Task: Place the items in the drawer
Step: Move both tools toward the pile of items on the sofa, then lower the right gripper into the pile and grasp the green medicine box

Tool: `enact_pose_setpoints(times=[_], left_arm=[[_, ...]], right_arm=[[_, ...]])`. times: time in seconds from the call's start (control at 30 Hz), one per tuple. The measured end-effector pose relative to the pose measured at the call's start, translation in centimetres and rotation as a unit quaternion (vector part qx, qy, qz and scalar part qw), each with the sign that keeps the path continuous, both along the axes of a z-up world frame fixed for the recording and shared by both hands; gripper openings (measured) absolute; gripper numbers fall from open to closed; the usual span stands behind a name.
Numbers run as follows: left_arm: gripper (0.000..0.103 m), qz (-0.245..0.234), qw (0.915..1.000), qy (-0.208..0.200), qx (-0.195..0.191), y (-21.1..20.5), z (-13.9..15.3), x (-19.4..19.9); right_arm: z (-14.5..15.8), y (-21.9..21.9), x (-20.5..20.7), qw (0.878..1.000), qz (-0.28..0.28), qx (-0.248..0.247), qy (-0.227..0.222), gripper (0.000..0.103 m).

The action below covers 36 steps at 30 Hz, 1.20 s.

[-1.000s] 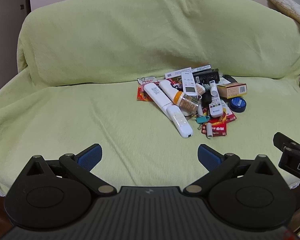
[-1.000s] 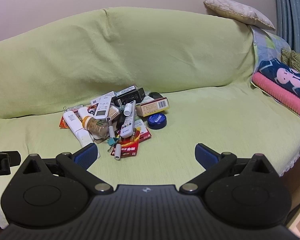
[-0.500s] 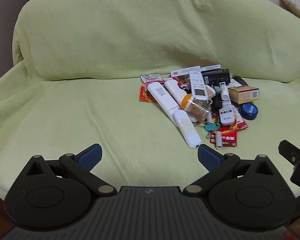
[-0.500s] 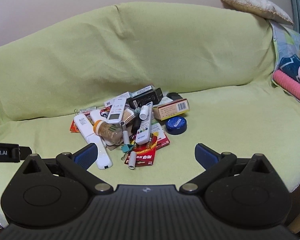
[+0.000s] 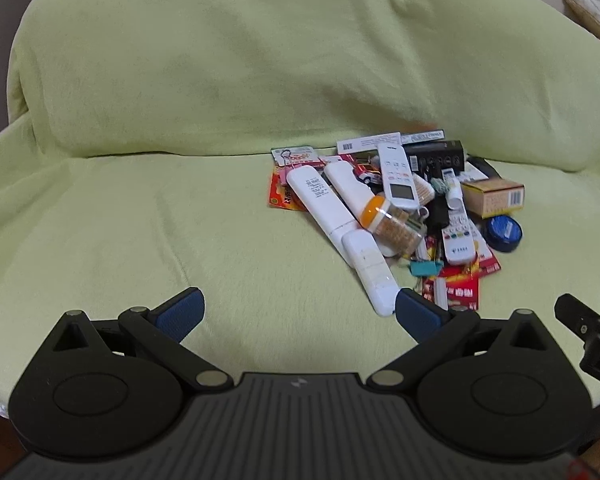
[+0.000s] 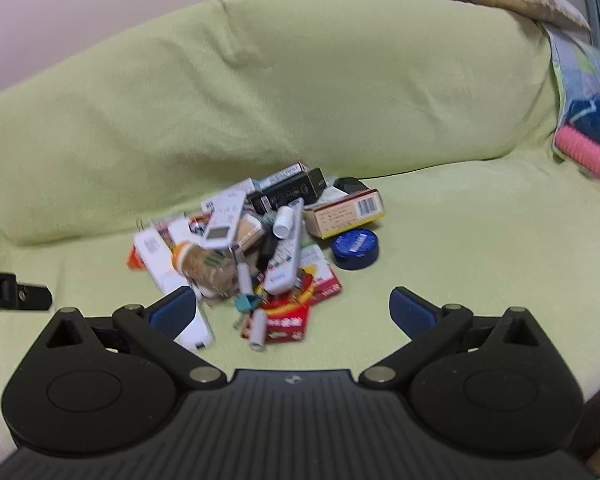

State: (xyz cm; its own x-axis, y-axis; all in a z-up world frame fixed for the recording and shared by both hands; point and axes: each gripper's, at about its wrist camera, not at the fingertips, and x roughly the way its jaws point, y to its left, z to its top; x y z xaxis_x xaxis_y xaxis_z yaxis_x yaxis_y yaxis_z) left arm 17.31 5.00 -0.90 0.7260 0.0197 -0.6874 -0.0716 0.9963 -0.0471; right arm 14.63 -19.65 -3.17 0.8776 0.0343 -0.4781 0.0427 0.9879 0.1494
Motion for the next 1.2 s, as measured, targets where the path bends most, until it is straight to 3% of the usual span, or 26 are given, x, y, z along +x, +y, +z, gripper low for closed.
enact_pose_setpoints(times=[0.1,0.3,0.5,0.57,0.7,0.8,0.9,1.03,1.2], left_arm=[[0.102,0.012,0.9999,0.001,-0.009,0.5,-0.5,0.9],[0.102,-0.008,0.9999,0.005,-0.009,1.0,-1.7,2.6],[0.102,-0.015,0.9992,0.006,0.036,0.2,-2.5,4.6],[0.102,-0.017,0.9989,0.007,0.042,0.0,-2.7,5.5],[0.102,-0.027,0.9989,0.013,0.036,-0.1,-3.1,7.4],[0.102,-0.049,0.9982,0.015,0.031,-0.3,-3.2,9.2],[0.102,-0.077,0.9965,0.015,0.027,-0.4,-3.2,11.2],[0.102,-0.105,0.9936,0.006,0.041,-0.5,-2.9,14.1],[0.102,-0.127,0.99,-0.001,0.061,-1.3,-2.9,18.0]], right_arm=[[-0.7,-0.3,0.9,1.0,0.006,0.012,0.0,0.102],[-2.0,-0.2,2.9,1.0,0.018,-0.014,0.015,0.102],[-3.3,0.0,5.8,0.996,0.031,-0.061,0.048,0.101],[-3.5,-0.3,6.8,0.996,0.041,-0.055,0.056,0.101],[-3.4,-1.1,9.2,0.996,0.064,-0.027,0.057,0.089],[-3.2,-1.4,11.6,0.995,0.075,-0.032,0.048,0.088],[-3.0,-1.3,14.0,0.992,0.102,-0.072,0.033,0.086],[-3.0,-0.9,17.3,0.979,0.15,-0.136,0.019,0.073],[-2.8,0.0,21.4,0.955,0.207,-0.214,-0.001,0.067]])
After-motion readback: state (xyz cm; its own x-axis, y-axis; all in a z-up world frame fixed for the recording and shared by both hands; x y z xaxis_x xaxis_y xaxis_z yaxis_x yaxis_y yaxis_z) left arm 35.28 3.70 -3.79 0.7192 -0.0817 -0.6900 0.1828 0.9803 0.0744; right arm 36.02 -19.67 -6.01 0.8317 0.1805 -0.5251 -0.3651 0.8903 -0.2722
